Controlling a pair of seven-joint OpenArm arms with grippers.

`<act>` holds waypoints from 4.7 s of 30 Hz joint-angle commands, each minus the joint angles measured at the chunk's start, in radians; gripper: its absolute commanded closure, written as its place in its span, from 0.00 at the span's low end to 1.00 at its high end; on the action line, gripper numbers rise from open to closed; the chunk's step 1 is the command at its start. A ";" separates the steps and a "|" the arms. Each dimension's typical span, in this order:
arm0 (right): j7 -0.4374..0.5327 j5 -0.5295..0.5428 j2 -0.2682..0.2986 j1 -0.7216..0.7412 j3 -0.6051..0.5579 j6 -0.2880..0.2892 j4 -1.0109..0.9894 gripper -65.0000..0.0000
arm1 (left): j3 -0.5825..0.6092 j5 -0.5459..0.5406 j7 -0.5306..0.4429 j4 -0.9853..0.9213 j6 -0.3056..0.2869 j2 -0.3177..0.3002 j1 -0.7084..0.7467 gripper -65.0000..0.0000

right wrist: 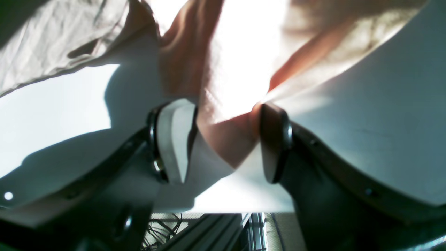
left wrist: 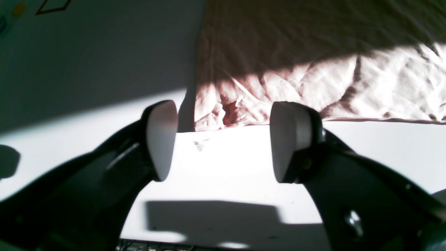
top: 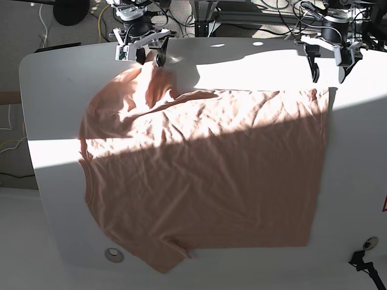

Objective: Fold the T-shirt properly
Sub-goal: 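Close the right gripper on the shirt shoulder, move left gripper to other shoulder, then close the left gripper on the shoulder and lift both shoulders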

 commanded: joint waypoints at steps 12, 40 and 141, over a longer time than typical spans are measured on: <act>-0.009 0.003 0.004 0.042 0.060 0.010 -0.085 0.88 | -0.007 0.001 -0.027 0.013 0.004 -0.007 0.010 0.40; -0.009 -0.003 0.005 0.036 0.058 0.010 -0.088 1.00 | -0.191 -0.114 0.559 -0.172 -0.407 -0.007 -0.351 0.16; -0.009 0.003 0.028 -0.064 0.060 0.010 0.038 1.00 | -0.191 -0.119 0.557 -0.293 -0.637 0.024 -0.435 1.00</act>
